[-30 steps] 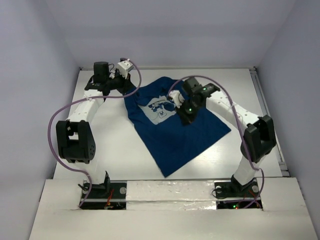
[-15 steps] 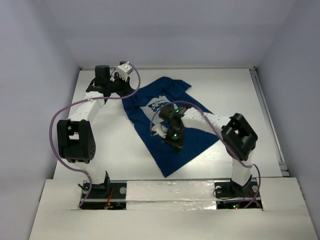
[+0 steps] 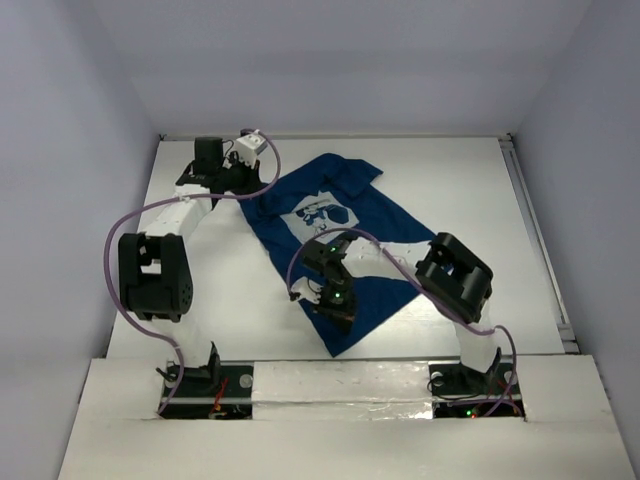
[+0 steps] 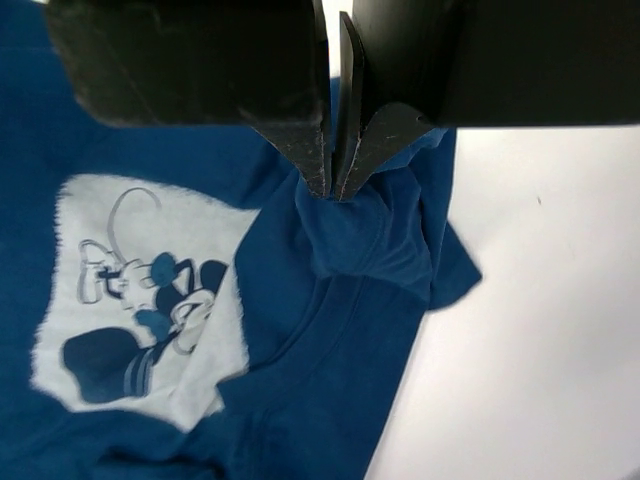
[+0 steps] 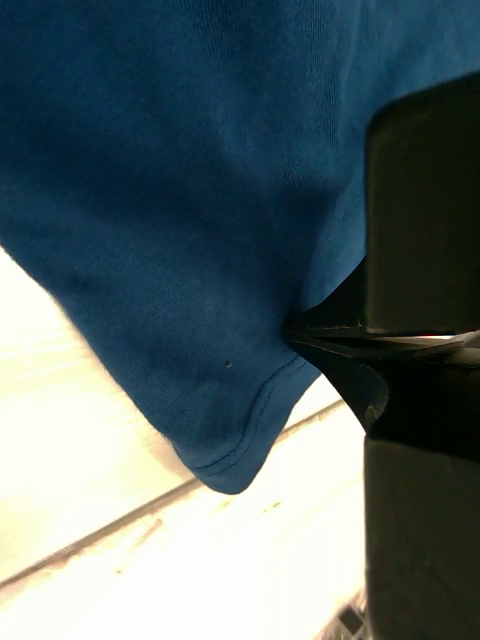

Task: Fold and stack the t-shirts
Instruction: Flatten out the tshirt

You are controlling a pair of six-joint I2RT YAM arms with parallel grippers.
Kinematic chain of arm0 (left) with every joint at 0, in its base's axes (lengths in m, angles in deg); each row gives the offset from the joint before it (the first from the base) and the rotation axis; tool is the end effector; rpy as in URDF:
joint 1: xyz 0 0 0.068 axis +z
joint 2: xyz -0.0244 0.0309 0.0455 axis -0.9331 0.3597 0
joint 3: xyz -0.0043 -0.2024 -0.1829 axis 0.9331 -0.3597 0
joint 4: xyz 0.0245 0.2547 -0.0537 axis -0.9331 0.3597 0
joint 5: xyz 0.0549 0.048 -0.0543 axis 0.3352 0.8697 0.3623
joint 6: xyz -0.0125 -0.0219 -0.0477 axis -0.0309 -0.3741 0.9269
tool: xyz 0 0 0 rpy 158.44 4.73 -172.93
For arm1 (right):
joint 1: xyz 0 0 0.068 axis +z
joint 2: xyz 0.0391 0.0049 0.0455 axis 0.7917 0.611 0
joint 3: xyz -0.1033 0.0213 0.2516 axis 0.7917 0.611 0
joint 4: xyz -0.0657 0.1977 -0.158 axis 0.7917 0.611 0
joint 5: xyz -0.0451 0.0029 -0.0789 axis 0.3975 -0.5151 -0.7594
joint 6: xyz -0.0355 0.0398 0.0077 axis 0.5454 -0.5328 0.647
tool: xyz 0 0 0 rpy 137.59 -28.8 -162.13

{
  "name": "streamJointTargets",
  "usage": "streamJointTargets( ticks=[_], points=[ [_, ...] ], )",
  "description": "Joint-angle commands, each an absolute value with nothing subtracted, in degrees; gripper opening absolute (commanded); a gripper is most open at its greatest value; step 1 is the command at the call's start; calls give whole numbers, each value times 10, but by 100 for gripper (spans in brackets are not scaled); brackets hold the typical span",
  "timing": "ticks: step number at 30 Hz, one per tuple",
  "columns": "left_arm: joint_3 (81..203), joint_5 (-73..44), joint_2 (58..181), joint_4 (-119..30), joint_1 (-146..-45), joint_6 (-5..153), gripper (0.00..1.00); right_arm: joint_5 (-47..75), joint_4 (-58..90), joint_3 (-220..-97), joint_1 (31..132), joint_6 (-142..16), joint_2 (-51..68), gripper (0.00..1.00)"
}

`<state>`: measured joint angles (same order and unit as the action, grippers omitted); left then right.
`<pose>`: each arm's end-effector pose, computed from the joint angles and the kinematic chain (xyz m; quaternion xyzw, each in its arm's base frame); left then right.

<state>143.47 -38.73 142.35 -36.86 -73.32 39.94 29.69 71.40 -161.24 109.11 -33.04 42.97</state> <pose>0.3932 -0.0496 0.2725 0.3268 0.7802 -0.1684 0.5062 0.1857 0.3094 0.1472 0.6240 -0.7540 -0.1892 0.0801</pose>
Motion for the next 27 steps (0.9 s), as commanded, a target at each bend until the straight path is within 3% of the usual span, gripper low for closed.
streamJointTargets(
  ticks=[1, 10, 18, 22, 27],
  points=[
    [1437, -359, 1425, -351, -722, 394, 0, 268, 696, -1559, 1093, -333, 423, 0],
    [1373, -257, 1391, -314, -716, 374, 0, 171, 708, -1520, 1070, -385, 321, 0],
    [1299, -288, 1312, -158, -681, 288, 0, 125, 758, -1504, 958, -374, 235, 0],
    [1255, -278, 1260, -126, -662, 265, 0, 113, 754, -1488, 952, -369, 207, 0],
    [1245, -269, 1236, -130, -656, 260, 0, 125, 738, -1553, 947, -370, 234, 0]
  ],
)
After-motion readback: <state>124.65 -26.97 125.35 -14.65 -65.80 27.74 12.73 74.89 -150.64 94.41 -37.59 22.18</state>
